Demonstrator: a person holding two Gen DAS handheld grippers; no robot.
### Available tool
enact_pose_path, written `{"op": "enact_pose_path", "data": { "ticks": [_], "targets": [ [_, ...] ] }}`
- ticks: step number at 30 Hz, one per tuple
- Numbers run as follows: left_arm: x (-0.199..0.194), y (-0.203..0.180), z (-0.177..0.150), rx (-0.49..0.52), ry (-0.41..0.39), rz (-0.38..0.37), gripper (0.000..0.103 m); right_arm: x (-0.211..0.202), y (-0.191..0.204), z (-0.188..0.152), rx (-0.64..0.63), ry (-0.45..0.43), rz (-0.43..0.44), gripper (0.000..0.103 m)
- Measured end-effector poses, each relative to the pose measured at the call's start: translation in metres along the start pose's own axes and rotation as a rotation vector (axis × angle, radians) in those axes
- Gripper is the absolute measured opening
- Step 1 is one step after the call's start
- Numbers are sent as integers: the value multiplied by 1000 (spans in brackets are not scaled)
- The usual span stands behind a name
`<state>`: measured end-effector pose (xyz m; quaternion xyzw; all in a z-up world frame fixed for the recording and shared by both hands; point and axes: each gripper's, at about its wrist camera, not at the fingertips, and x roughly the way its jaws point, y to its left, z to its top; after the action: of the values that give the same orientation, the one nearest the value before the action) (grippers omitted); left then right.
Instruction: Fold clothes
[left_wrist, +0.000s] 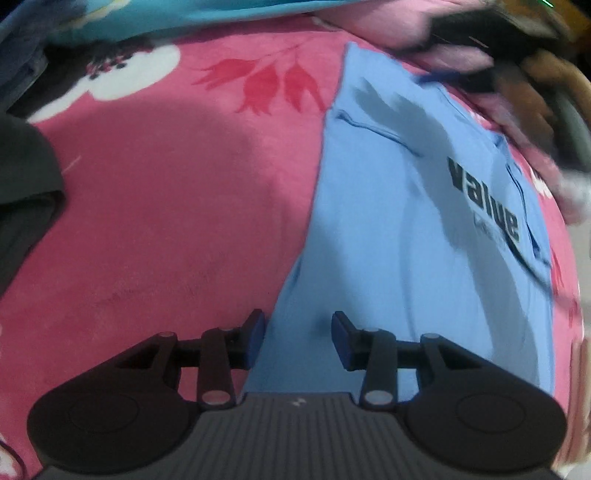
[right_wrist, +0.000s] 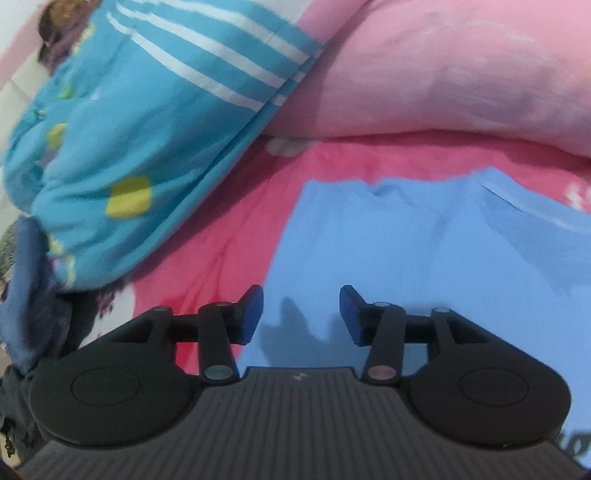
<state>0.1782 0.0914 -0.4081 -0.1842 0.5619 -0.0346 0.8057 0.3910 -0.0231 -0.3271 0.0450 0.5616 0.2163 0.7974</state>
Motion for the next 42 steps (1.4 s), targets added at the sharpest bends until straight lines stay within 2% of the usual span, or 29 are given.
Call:
{"op": "enact_pose_path", "data": {
  "ticks": [6,10,13,15,18,20,21,23,26,30,36,42],
  "targets": [
    [-2,2,-15,18,29,-33,40,46,19,23,16,102,-93,49],
    [-3,0,-25,59,28,-15,28,58,31,25,-25,124,-138,57],
    [-5,-3,-31,97,21,2,26,63,41,19,-95,138,-180,57],
    [-5,-6,-33,125,15,17,25,64,44,16,-122,139,-203,56],
    [-6,-11,-35,163,9,44,19,62,44,15,-124,140,-226,46],
    [-6,-14,-37,172,0,61,12,59,40,15,-113,139,-233,33],
    [-7,-15,-39,166,-8,69,10,57,37,15,-103,138,-230,30],
    [-10,-18,-43,154,-27,76,6,51,28,16,-78,135,-221,13],
    [-12,-23,-47,166,-54,87,4,43,15,15,-42,130,-177,7],
    [-17,-28,-48,152,-78,58,4,29,2,10,-13,114,-123,6],
    [-33,-51,-47,188,-117,2,4,-2,-19,12,34,82,-50,5],
    [-42,-80,-50,199,-128,-71,4,-30,-29,18,30,50,-15,5]
  ]
}}
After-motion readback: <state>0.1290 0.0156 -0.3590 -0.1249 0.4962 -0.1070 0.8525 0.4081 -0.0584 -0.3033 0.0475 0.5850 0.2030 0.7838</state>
